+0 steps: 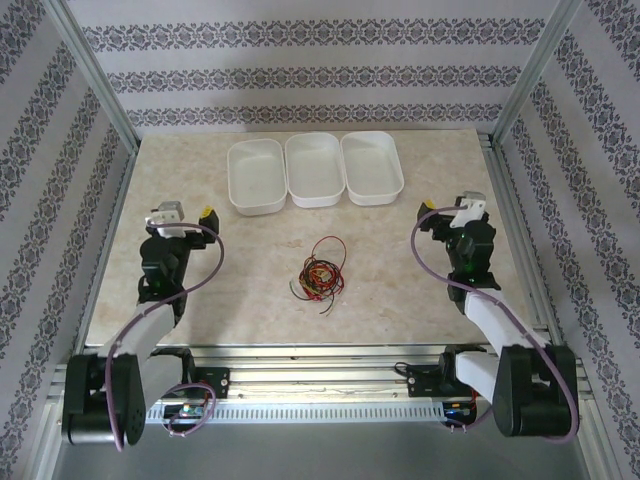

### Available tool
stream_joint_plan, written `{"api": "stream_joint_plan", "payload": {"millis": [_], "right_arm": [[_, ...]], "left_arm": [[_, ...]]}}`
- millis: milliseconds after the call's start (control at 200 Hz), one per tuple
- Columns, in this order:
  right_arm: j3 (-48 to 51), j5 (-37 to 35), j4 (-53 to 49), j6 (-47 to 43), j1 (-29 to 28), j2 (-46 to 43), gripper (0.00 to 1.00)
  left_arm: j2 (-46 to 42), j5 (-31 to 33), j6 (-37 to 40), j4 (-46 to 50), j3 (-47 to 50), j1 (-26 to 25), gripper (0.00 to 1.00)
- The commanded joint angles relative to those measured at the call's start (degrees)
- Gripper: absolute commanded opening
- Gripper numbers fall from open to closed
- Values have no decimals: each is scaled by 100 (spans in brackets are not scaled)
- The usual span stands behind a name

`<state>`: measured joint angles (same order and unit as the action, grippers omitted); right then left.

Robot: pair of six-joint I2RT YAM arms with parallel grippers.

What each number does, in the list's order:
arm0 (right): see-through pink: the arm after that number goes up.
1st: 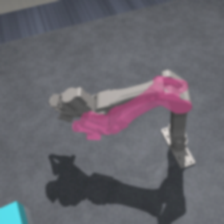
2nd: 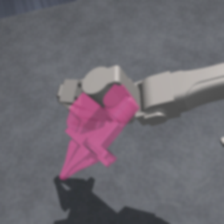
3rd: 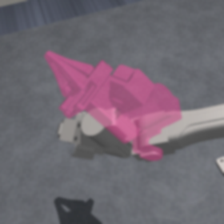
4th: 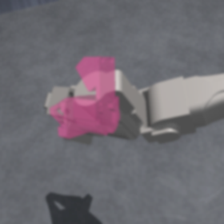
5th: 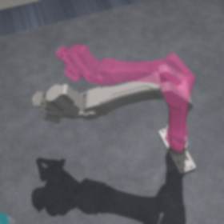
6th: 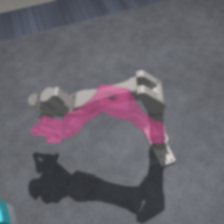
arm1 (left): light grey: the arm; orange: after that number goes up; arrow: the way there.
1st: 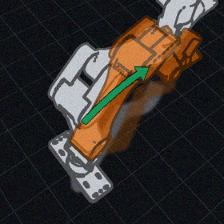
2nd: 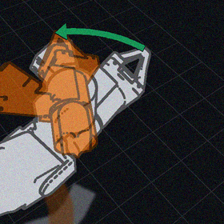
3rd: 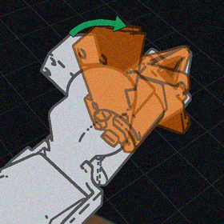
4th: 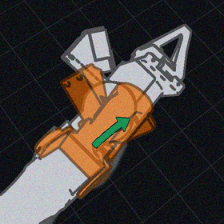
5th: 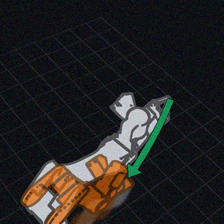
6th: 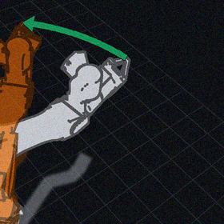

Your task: Untangle the cables

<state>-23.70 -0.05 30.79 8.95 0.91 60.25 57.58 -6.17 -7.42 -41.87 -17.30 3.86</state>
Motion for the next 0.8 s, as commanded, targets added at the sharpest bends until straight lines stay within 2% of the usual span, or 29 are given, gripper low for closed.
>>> {"api": "stream_joint_plan", "payload": {"millis": [0, 130, 225, 295, 495, 635, 794], "right_arm": [[-545, -59, -1550, 293, -222, -279, 98], [-981, -265, -2517, 263, -1067, -281, 98], [-1361, -1126, -3233, 208, -1982, -44, 98], [-1694, -1407, -3732, 353, -2553, 287, 98], [-2238, -1072, -4152, 1084, -3715, 1371, 98], [-2522, -903, -4249, 1305, -4057, 2040, 98], [-2828, -617, -4310, 1500, -3904, 2617, 86]], "left_arm": [[-301, -108, -383, 1185, -233, -12, 99], [-381, -489, -858, 1488, -387, -76, 99], [-333, -693, -1178, 1480, -492, -156, 99], [-268, -764, -1349, 1449, -599, -266, 99], [-35, -415, -1238, 1607, -961, -1249, 99], [239, -383, -1489, 1175, -909, -1686, 99], [629, -391, -1790, 1088, -869, -1708, 99]]}}
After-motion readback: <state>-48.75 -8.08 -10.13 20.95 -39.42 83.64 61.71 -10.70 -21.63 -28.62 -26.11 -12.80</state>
